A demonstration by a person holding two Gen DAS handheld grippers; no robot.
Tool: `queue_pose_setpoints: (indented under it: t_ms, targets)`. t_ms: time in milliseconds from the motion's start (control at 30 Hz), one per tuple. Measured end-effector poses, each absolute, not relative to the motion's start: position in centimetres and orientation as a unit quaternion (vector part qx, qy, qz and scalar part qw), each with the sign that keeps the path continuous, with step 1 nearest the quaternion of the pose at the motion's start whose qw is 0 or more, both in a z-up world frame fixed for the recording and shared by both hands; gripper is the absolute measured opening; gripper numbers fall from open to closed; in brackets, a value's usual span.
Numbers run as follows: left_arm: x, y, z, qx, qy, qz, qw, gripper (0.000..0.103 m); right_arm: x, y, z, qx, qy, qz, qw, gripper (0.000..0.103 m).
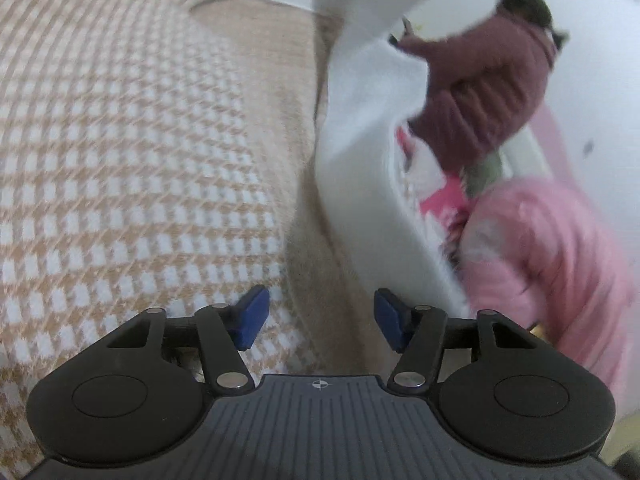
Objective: Fold clothes
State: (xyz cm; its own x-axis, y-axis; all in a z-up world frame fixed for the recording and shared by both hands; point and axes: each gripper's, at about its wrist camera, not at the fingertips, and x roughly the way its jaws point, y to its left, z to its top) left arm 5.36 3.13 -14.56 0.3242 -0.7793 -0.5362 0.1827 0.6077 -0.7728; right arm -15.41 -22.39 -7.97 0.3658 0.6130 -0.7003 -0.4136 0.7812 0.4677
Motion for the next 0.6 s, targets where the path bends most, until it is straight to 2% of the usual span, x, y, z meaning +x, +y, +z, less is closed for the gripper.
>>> queue_pose_setpoints:
  t_ms: [100,300,367,433,600]
  targets:
    - [5.9,4.4,-14.7,-0.341,0.49,-0.309,0.74,0.058,-15.5,-21.8,-8.9,0.093,0.484,0.312,0.812,0.003]
    - [5.5,5.1,-14.1,-0.334,0.489,-0.321,0.74,0.06,-16.0,-21.8,-10.0,0.101,0.518,0.292,0.798,0.007]
    - [5.3,5.3,-13.8,-0.328,0.487,-0.329,0.74,0.061,-16.0,-23.3,-10.6,0.156,0.526,0.259,0.794,0.01]
    - [5.0,5.7,-13.4,-0.328,0.485,-0.337,0.738,0.061,-16.2,-25.7,-11.3,0.24,0.524,0.205,0.791,0.022]
    - [4.0,6.0,-11.9,-0.332,0.466,-0.373,0.731,0.063,-18.9,-32.0,-13.2,0.439,0.469,0.061,0.764,0.033]
